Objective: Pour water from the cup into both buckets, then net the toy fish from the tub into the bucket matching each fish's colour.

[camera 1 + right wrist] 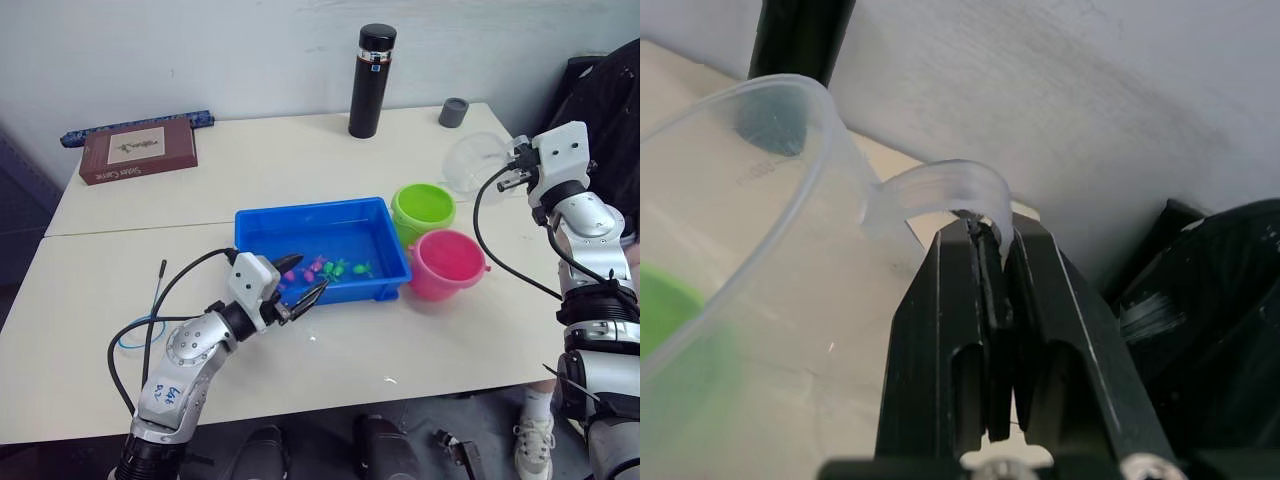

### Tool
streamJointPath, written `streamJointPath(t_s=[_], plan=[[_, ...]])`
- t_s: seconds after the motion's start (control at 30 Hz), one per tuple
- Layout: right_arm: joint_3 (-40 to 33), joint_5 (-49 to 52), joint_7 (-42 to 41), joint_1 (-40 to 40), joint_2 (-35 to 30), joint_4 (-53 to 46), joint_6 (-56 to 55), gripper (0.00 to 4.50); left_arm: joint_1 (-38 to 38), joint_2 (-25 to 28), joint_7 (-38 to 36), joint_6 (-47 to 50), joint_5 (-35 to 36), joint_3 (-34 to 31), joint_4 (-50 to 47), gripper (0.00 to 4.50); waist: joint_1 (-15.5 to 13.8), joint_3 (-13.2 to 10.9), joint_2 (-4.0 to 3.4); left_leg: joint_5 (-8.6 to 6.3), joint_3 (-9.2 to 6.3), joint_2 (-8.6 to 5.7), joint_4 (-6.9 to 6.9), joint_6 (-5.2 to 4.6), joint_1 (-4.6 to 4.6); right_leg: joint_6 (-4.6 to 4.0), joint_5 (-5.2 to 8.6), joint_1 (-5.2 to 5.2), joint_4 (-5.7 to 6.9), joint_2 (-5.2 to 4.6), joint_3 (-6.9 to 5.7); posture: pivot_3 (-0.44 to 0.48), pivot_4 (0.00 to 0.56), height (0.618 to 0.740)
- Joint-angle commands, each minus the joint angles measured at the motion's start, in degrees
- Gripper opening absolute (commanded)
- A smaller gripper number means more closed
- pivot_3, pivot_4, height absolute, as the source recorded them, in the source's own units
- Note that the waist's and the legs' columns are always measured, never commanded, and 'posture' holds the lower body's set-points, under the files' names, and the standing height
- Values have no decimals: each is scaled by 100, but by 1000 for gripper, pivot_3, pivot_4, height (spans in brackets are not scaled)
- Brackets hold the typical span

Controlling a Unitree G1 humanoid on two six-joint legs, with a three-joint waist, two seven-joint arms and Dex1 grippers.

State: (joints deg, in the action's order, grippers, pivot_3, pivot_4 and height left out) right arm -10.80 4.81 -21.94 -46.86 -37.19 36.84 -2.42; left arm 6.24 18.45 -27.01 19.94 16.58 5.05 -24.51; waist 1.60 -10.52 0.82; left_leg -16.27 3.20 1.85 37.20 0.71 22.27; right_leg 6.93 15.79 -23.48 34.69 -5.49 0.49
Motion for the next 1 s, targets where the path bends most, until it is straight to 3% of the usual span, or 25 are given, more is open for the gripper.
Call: streamJointPath(t_s=[0.03,0.27,0.63,1.0], plan=[[-469,722,-182,254,43,-1000,796,45,22,-5,-34,-87,23,-2,-183,3446,-5,0,0,0,-1,0,1,0,0,0,0,1,0,0,-1,0,150,740],[-1405,1581,311,1166,106,-2540,2301,45,47,2,-128,-75,69,15,-168,3446,-29,0,0,-1,-1,-1,1,-1,2,0,0,1,0,-3,0,0,150,740],[-2581,2154,1095,2262,332,-3399,2988,45,366,-86,-331,-78,73,130,147,3446,1,0,-1,0,3,-4,0,-4,-2,1,-1,2,-2,0,4,0,150,740],[-2606,2321,1600,2571,1110,-3626,2886,45,480,-133,-359,-99,53,157,256,3446,-7,0,-1,1,1,-2,0,-5,-3,2,-1,1,2,4,6,0,150,740]])
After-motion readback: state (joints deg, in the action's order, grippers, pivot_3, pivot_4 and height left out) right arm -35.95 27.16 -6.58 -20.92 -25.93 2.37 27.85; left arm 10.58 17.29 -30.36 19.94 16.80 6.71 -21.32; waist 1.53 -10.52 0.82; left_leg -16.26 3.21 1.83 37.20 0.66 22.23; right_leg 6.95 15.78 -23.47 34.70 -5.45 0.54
